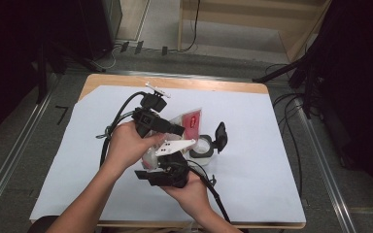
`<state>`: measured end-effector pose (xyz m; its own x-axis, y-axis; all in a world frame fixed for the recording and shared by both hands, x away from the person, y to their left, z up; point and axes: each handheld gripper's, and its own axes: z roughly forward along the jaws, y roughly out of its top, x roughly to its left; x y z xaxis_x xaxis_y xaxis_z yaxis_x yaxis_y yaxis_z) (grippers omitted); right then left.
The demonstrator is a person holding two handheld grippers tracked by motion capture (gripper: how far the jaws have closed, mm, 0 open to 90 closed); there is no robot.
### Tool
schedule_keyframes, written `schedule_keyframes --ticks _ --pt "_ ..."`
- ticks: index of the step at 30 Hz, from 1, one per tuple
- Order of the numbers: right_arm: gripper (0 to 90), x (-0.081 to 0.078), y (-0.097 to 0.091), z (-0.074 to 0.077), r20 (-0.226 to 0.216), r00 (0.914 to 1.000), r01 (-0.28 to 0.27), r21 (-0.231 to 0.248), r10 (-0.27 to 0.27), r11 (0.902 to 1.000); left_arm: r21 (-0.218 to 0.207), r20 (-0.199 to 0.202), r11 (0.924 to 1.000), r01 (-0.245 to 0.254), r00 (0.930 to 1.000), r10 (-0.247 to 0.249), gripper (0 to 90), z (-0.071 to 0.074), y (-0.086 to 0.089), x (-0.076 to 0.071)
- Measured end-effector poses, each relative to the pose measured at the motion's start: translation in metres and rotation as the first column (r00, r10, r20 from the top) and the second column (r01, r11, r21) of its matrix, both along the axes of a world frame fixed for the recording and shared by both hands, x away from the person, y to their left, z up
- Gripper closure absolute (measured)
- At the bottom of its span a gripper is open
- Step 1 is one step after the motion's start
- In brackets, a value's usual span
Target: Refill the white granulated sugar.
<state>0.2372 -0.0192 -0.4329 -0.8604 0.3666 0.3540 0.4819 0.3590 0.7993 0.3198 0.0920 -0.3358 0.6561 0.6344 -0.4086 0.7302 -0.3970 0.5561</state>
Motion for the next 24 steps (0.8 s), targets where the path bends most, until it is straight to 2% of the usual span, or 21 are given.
schedule_keyframes --ticks 13,24 --pt "62.7 0.0006 -0.0007 0.0002 -0.001 1.0000 0.001 -0.008 -0.001 1.0000 0.000 -0.001 1.0000 0.006 1.0000 -0.006 72.7 -0.0002 -0.0001 0.0010" --pt "62.8 0.0006 0.0003 0.0001 -0.007 1.0000 0.004 0.006 -0.003 1.0000 0.005 -0.001 1.0000 0.003 1.0000 -0.003 72.5 0.0005 -0.0004 0.0016"
